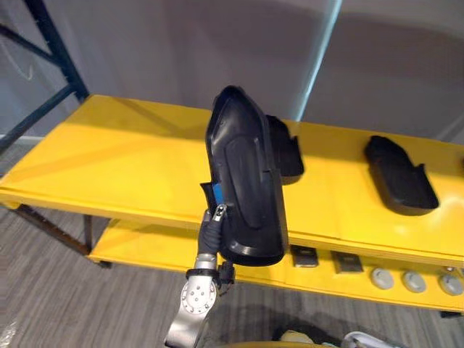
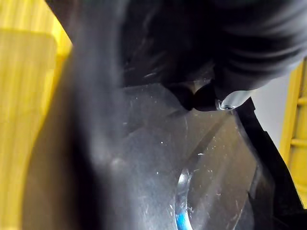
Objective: Walk over and take plastic housings, then place them on the shelf
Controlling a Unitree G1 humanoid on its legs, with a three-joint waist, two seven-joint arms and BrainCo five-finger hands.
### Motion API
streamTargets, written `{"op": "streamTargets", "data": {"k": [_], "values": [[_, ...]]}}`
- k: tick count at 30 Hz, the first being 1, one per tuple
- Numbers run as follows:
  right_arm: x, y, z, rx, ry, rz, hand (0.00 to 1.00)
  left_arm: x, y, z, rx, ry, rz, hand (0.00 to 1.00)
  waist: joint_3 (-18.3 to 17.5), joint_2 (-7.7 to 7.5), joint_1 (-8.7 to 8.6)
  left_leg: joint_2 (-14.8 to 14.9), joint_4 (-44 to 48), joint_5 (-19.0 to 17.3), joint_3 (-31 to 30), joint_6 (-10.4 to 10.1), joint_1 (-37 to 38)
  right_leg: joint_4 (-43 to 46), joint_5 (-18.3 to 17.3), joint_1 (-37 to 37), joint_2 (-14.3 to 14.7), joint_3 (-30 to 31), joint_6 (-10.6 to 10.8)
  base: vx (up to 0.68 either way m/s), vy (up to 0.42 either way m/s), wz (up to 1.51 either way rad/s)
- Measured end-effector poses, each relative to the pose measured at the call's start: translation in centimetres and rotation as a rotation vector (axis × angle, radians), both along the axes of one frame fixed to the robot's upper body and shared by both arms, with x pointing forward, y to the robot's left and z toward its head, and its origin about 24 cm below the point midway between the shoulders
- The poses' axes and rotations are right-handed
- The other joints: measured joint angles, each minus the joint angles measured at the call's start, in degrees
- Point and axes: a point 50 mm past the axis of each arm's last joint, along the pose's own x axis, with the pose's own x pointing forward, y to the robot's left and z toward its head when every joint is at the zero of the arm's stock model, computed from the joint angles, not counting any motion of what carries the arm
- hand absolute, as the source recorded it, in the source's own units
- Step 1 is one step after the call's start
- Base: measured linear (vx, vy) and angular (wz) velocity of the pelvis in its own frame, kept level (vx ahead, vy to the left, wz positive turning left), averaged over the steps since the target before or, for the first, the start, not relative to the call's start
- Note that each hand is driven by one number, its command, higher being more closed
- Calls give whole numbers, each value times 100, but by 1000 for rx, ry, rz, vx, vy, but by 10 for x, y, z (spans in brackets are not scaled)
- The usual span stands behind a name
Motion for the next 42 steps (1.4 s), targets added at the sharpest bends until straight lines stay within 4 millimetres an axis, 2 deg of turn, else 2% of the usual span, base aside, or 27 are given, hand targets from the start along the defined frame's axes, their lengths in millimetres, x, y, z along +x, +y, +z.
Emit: {"op": "streamTargets", "data": {"k": [1, 2, 3, 4, 5, 6, 7, 8, 9, 10, 11, 15, 21, 26, 29, 31, 34, 37, 39, 42], "values": [[7, 6, -1, 19, -16, 29, 0, 2, 2, -1, 15, 0, -2, 100, 8, -87, 29, -41, 385, -213, 128, 87, -179, -142, 290, -29, -58, 21, -136, -78, 413, -37], [12, 12, -1, 38, -26, 42, 0, 2, 3, -1, 20, 1, -2, 100, 5, -77, 64, -49, 564, -314, 197, 137, -252, -148, 464, -108, -46, -12, -366, -146, 479, -74], [34, 33, -1, 90, -73, 105, 0, 1, 6, -2, 30, 2, 0, 100, 23, -45, 68, -33, 563, -372, 439, 315, -230, -212, 840, -236, -65, -84, -945, -203, 400, -73], [48, 46, 0, 122, -100, 153, 0, 1, 6, -2, 34, 3, -2, 100, 48, -12, 52, -73, 489, -353, 630, 476, -200, 278, 490, -371, -103, -114, -962, -194, 300, -60], [53, 54, 1, 143, -113, 178, 0, 1, 6, -3, 36, 6, -5, 100, 71, 22, 37, -123, 413, -347, 698, 566, -115, 737, 150, -419, -77, -100, -837, -165, 235, -35], [57, 63, 1, 162, -121, 215, 0, 1, 5, -5, 35, 16, -9, 100, 102, 90, 57, -200, 237, -328, 763, 664, 83, 1327, -419, -376, 131, 98, -597, -128, 204, -27], [60, 64, 2, 171, -135, 229, 0, 1, 4, -4, 30, 12, -7, 100, 109, 172, 69, -294, 111, -307, 781, 696, 153, 1579, -885, -287, 457, 304, -455, -99, 164, -17], [61, 64, 3, 171, -142, 230, 0, 1, 4, -4, 26, 9, -5, 100, 90, 196, 56, -338, 75, -285, 769, 730, 174, 1605, -1088, -269, 614, 346, -448, -38, 105, -2], [61, 65, 4, 172, -152, 228, 0, 2, 3, -3, 18, 7, 1, 100, 104, 183, 62, -439, -8, -205, 769, 800, 166, 1466, -1428, -171, 920, 500, -480, -9, 46, 4], [62, 64, 4, 169, -156, 228, 0, 2, 3, -3, 11, 7, 5, 100, 119, 157, 60, -453, -3, -187, 751, 806, 163, 1314, -1561, -104, 1077, 671, -616, -17, 33, 14], [64, 61, 6, 161, -172, 224, 0, 2, 0, -3, 4, 12, 2, 100, 213, 259, 20, -456, -19, -130, 657, 801, 168, 1140, -1517, 3, 1261, 983, -645, -37, 8, 20], [54, 60, 5, 168, -169, 184, 0, 2, 1, -2, 9, 6, 8, 100, 219, 188, 43, -566, -411, 220, 579, 679, 387, 1082, -1415, 163, 1253, 1014, -738, 41, -36, 18], [49, 66, 5, 187, -177, 154, 0, 4, 6, 17, 8, -75, 47, 100, 181, 178, 97, -525, -677, 283, 617, 598, 644, 775, -1350, 481, 1303, 927, -831, 10, -27, 7], [43, 68, 4, 195, -165, 149, 0, 6, 15, 17, 40, -77, 87, 100, 93, 143, 126, -508, -820, 283, 644, 598, 682, 488, -1213, 635, 1322, 927, -810, -3, 0, -1], [40, 69, 3, 199, -158, 146, 0, 9, 29, 16, 88, -71, 142, 100, 18, 117, 128, -546, -884, 284, 648, 599, 723, 333, -1170, 722, 1295, 934, -786, 42, 22, -1], [36, 68, 2, 198, -150, 144, 0, 15, 38, 18, 123, -78, 175, 100, -58, 98, 151, -582, -962, 290, 629, 599, 745, 269, -1161, 738, 1283, 940, -771, 62, 17, 2], [35, 67, 2, 207, -148, 146, 0, 35, 51, 28, 178, -112, 230, 100, -71, 105, 166, -653, -1071, 337, 580, 617, 774, 259, -1161, 767, 1270, 935, -771, 42, 14, 18], [36, 66, 2, 211, -153, 150, 0, 54, 65, 41, 231, -151, 289, 100, -62, 125, 105, -736, -1030, 360, 384, 593, 708, 262, -1164, 769, 1269, 917, -774, 28, 21, 24], [37, 64, 3, 217, -162, 147, 0, 62, 70, 44, 245, -155, 307, 100, -43, 151, 24, -723, -786, 363, 289, 586, 505, 262, -1164, 762, 1269, 876, -775, 16, 1, 46], [38, 60, 3, 210, -162, 128, 0, 72, 78, 40, 278, -115, 320, 100, -7, 144, 48, -598, -458, 360, 391, 582, 305, 261, -1162, 763, 1276, 822, -778, -24, -12, 21]]}}
